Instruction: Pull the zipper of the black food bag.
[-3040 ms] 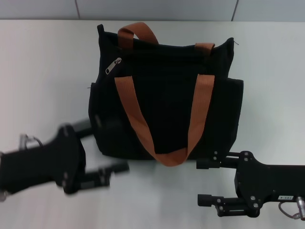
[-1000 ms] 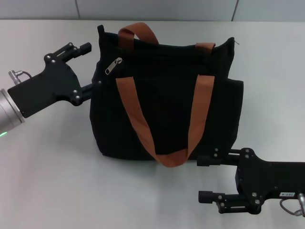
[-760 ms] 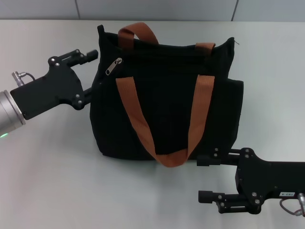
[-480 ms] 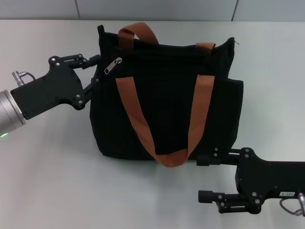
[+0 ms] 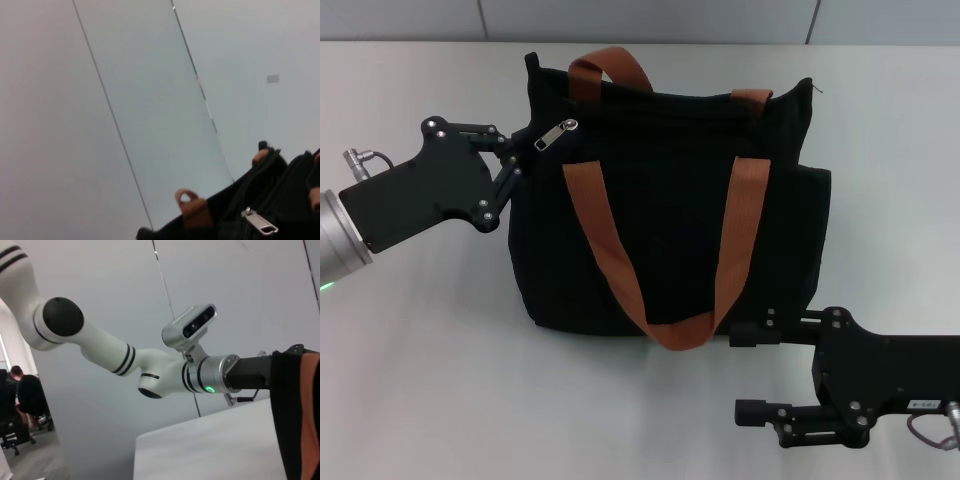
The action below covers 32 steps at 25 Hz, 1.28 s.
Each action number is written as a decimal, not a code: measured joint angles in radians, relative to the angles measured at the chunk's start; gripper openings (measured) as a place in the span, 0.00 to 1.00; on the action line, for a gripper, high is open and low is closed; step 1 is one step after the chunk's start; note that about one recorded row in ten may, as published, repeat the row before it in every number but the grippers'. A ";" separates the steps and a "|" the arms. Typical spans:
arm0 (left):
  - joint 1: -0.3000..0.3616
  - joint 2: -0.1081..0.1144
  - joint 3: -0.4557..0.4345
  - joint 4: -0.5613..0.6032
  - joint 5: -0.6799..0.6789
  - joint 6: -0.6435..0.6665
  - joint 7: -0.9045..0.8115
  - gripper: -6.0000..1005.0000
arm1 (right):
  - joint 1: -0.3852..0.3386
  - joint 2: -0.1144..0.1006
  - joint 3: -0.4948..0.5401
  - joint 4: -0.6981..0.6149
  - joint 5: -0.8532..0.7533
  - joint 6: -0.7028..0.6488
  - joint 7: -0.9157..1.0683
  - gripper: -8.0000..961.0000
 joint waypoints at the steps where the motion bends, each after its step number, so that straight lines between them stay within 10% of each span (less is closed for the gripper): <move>1: 0.002 0.000 -0.002 0.001 -0.001 0.011 0.005 0.04 | 0.004 0.000 0.006 0.000 0.001 -0.020 0.008 0.75; 17: 0.020 -0.016 -0.007 -0.015 -0.062 0.055 0.107 0.04 | 0.218 -0.012 0.078 -0.123 0.199 -0.135 0.777 0.75; 32: 0.027 -0.018 -0.007 -0.038 -0.089 0.077 0.154 0.04 | 0.423 -0.043 -0.101 -0.209 0.135 0.174 1.191 0.64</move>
